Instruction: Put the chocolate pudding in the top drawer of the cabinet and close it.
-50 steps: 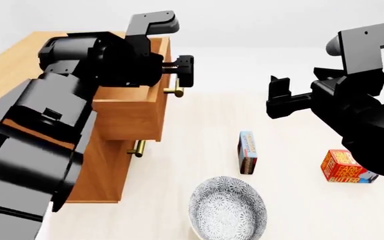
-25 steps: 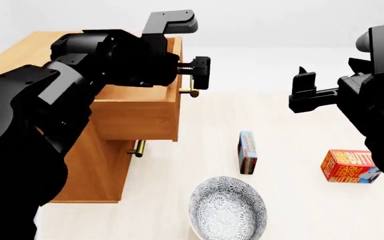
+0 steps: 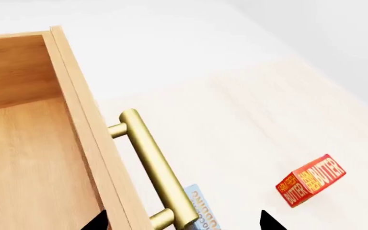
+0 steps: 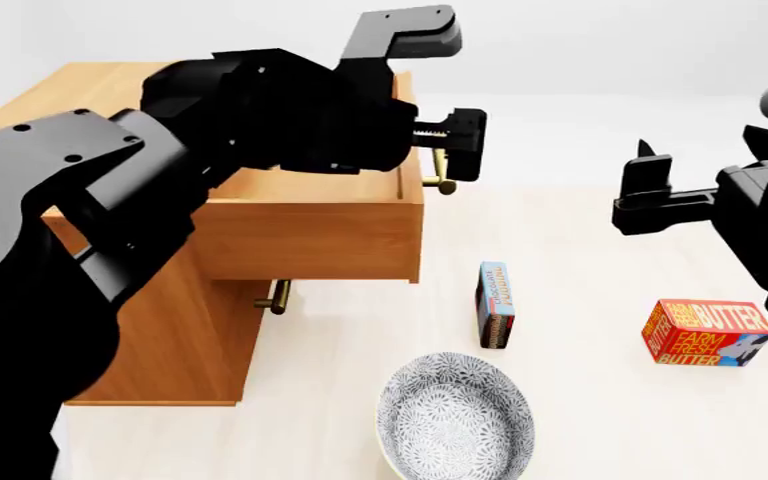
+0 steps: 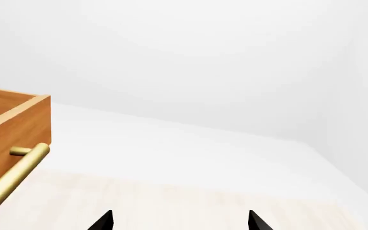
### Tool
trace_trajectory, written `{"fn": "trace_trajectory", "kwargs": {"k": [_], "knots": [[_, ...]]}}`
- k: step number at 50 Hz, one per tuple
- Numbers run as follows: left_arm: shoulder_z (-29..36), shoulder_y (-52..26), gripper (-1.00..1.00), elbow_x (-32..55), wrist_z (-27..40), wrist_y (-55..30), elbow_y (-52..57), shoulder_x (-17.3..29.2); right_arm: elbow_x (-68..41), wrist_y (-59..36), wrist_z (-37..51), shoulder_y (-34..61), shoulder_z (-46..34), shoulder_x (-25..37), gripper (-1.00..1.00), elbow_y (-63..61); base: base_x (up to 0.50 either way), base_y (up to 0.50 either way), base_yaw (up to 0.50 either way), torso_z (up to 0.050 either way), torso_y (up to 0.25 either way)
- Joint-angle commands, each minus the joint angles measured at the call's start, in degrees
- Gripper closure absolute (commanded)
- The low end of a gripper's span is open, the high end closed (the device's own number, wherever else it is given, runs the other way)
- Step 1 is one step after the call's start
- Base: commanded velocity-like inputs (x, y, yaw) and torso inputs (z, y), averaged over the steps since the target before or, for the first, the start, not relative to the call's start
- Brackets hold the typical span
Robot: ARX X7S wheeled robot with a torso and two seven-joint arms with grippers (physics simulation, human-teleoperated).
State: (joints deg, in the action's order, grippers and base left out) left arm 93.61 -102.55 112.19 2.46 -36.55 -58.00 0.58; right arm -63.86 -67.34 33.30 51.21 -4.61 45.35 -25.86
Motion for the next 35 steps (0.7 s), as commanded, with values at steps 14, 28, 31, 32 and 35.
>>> {"fn": "trace_trajectory", "kwargs": {"k": [14, 28, 31, 32, 35], "knots": [[-2.07, -4.34, -1.00, 9.64, 2.86, 3.32, 12.72, -0.57, 1.44, 3.26, -1.48, -3.43, 0.87, 1.12, -1.00, 0.70, 0.00, 0.00, 0.00, 0.000, 0.001], [-1.68, -8.47, -1.00, 7.33, 3.54, 4.29, 8.20, -0.40, 1.53, 3.50, -1.47, -3.63, 0.50, 1.18, -1.00, 0.78, 0.00, 0.00, 0.00, 0.000, 0.001], [-2.62, -10.61, -1.00, 7.14, 6.92, 5.46, 13.43, 3.81, 1.51, 3.38, -1.44, -3.18, 0.16, 0.96, -1.00, 0.82, 0.00, 0.00, 0.00, 0.000, 0.000], [-2.66, -11.06, -1.00, 6.58, 8.13, 6.16, 15.51, 5.25, 1.57, 3.37, -1.44, -3.01, -0.01, 0.83, -1.00, 0.85, 0.00, 0.00, 0.00, 0.000, 0.000], [-2.69, -11.70, -1.00, 4.78, 10.67, 8.06, 21.07, 9.44, 1.81, 3.33, -1.42, -2.37, -0.66, 0.36, -1.00, 0.99, 0.00, 0.00, 0.00, 0.000, 0.000]]}}
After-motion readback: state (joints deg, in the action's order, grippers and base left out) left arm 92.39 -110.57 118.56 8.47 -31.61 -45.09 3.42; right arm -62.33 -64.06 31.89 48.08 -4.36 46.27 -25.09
